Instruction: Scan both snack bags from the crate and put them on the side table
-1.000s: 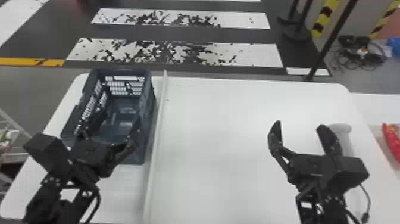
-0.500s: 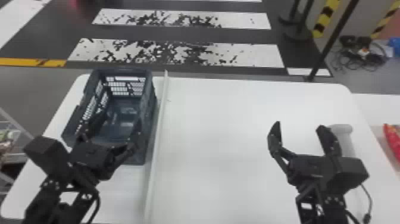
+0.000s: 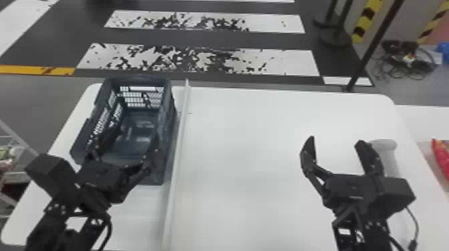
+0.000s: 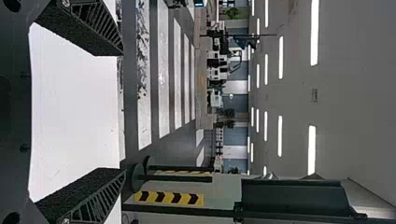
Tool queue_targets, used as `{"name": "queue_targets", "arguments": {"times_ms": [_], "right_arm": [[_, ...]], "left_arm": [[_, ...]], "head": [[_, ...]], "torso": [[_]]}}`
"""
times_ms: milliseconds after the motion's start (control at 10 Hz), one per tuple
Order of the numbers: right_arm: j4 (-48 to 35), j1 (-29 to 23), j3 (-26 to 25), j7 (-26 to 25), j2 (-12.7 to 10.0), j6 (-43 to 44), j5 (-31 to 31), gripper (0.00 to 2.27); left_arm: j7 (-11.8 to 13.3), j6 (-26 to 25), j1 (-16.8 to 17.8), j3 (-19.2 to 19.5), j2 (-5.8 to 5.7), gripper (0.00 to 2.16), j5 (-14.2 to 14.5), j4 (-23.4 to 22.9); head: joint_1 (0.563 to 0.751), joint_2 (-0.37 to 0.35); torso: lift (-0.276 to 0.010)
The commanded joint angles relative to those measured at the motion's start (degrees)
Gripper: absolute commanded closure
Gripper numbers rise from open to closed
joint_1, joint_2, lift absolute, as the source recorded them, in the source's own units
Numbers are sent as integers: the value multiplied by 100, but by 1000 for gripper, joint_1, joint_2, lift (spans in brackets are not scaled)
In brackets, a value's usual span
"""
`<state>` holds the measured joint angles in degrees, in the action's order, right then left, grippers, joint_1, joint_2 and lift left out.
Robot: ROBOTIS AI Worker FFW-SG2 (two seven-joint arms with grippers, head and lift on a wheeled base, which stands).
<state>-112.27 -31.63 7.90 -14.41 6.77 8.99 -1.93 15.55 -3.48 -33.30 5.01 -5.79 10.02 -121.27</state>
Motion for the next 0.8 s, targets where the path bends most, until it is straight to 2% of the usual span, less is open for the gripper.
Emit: {"name": "queue_targets", "arguments": {"times_ms": [0,700], "right_arm": [[-14,-10,1,0,0,1,-9,36],[-49,-36,37,0,-9,1,0,39]], "left_arm": [[1,0,7,0,-1,144,0,-2],[-26,0,7,0,25,144,0,-2]], "head": [[695,3],[695,6]], "torso": [[-87],[-87]]}}
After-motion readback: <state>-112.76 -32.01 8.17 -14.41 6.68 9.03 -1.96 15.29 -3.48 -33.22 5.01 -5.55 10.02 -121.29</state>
